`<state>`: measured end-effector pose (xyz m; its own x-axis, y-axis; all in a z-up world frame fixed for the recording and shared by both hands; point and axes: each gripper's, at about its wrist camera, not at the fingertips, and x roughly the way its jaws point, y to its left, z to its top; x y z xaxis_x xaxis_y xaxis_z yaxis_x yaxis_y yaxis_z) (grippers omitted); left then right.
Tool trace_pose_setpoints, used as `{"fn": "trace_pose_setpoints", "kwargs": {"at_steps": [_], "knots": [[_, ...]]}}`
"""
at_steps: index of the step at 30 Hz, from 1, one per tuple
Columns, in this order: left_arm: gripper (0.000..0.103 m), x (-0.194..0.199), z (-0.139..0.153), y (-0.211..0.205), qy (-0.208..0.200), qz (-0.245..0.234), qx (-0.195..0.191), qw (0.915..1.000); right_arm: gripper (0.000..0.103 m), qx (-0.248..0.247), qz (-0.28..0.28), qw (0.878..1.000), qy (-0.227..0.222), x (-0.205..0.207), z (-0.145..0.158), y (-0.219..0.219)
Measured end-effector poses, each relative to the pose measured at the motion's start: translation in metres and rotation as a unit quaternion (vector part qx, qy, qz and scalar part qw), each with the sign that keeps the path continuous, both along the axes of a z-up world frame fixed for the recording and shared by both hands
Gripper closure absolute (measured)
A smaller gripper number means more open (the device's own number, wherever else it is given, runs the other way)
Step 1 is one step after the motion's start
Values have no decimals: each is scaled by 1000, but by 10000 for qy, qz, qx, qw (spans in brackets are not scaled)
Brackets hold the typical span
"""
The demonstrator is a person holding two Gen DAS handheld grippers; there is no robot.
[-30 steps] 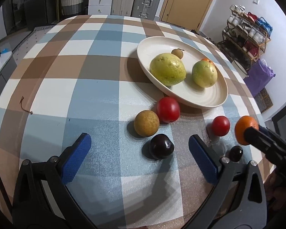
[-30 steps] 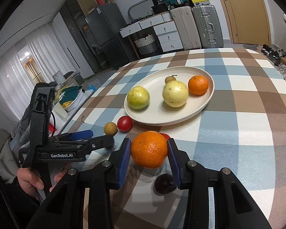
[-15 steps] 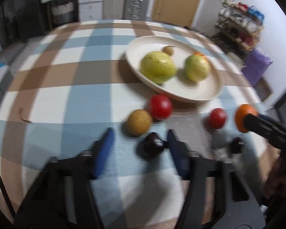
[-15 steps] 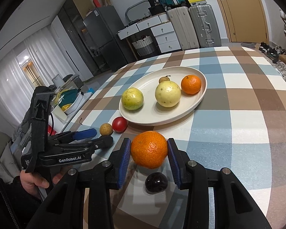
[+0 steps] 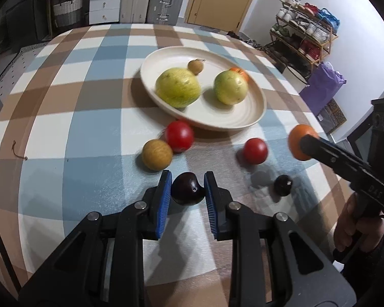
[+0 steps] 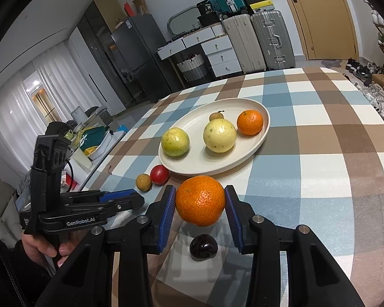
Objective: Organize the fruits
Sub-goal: 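Carry the orange and plum onto the white plate and open both grippers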
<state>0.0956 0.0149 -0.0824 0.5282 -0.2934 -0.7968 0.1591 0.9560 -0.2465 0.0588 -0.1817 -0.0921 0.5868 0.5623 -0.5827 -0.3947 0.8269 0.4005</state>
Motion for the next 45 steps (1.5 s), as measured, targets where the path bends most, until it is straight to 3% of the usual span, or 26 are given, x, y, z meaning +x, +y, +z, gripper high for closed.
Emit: {"fn": "trace_pose_setpoints", "kwargs": {"at_steps": [7, 21, 33, 45], "knots": [[80, 2, 32, -14, -362, -207, -11, 9991, 64, 26, 23, 10000, -93, 7, 9, 1], [80, 54, 58, -23, -354, -200, -131, 9991, 64, 71, 186, 9996, -197, 42, 34, 13], [80, 118, 57, -29, -174, -265, -86, 9995, 64, 87, 163, 9998, -4, 99, 42, 23], [80, 170, 31, -31, 94, -324, -155, 9993, 64, -37, -29, 9996, 269, 147, 25, 27]]}}
